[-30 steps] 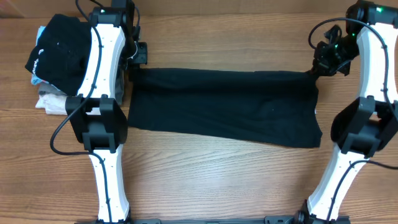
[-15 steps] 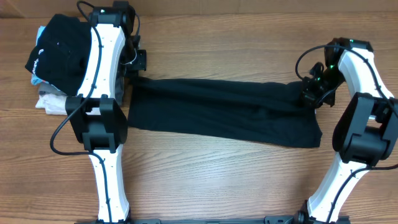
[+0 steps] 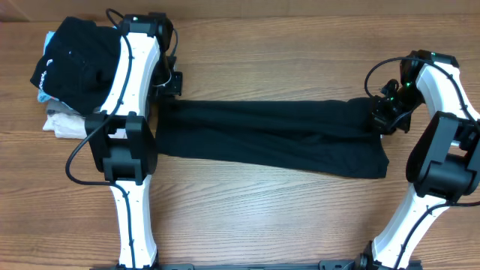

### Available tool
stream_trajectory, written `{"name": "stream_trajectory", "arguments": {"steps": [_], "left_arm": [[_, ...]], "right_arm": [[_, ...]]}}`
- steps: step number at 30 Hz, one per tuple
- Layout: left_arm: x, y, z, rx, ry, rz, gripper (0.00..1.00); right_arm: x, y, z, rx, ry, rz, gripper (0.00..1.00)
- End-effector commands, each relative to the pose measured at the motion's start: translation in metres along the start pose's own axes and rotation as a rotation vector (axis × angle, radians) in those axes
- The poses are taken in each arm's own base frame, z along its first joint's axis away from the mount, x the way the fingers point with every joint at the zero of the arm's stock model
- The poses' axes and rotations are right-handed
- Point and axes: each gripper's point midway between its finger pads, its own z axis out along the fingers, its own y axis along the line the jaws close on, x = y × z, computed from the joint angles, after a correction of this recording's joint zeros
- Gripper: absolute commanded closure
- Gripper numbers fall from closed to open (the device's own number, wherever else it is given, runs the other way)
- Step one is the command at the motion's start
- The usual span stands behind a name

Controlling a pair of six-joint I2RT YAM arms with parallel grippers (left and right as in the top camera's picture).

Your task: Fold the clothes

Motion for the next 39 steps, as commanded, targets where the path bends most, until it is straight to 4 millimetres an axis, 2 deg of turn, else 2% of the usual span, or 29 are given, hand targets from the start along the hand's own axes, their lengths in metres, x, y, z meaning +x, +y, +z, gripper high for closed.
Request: {"name": "stream_trajectory", "arguments": {"steps": [1,4,8,10,13,16,17,18,21,25,29,33,39], "left_arm": [[0.005,0.015,-0.007,-0.061,-0.009,0.001,0.44],[0.002,0.020,-0.007,-0.069,-0.021,-0.007,0.35],[-0.003,0.024,-0.008,-0.064,-0.041,-0.020,0.30],[-0.007,0.019,-0.008,-0.016,-0.054,0.016,0.22],[-0.007,0.002,-0.009,0.078,-0.057,0.147,0.12],[-0.007,-0.001,-0.008,0.091,-0.062,0.212,0.07],[-0.008,-0.001,-0.008,0.091,-0.065,0.218,0.07],[-0.009,-0.001,-0.008,0.091,-0.072,0.218,0.07],[-0.012,-0.003,-0.008,0.101,-0.083,0.215,0.11],[-0.016,0.008,0.000,0.080,-0.084,0.185,0.14],[-0.014,0.010,0.017,0.083,-0.056,0.164,0.15],[0.002,0.009,0.050,0.083,0.022,0.165,0.16],[0.010,0.009,0.078,0.082,0.055,0.164,0.18]], "right_arm": [[0.005,-0.003,-0.011,0.005,-0.017,-0.012,0.66],[0.006,-0.003,-0.011,0.004,-0.012,-0.025,0.55],[0.004,-0.002,-0.016,-0.001,-0.023,-0.030,0.54],[-0.001,0.007,-0.027,-0.051,-0.045,-0.039,0.54],[-0.014,0.035,-0.053,-0.171,-0.138,-0.135,0.51],[-0.018,0.045,-0.056,-0.186,-0.167,-0.188,0.44],[-0.018,0.047,-0.055,-0.184,-0.170,-0.203,0.34],[-0.019,0.049,-0.055,-0.182,-0.176,-0.217,0.31],[-0.024,0.052,-0.055,-0.183,-0.199,-0.227,0.28],[-0.030,0.052,-0.056,-0.184,-0.221,-0.230,0.28],[-0.031,0.053,-0.057,-0.185,-0.228,-0.231,0.28],[-0.037,0.054,-0.058,-0.186,-0.253,-0.234,0.27],[-0.041,0.054,-0.059,-0.187,-0.268,-0.237,0.27]]}}
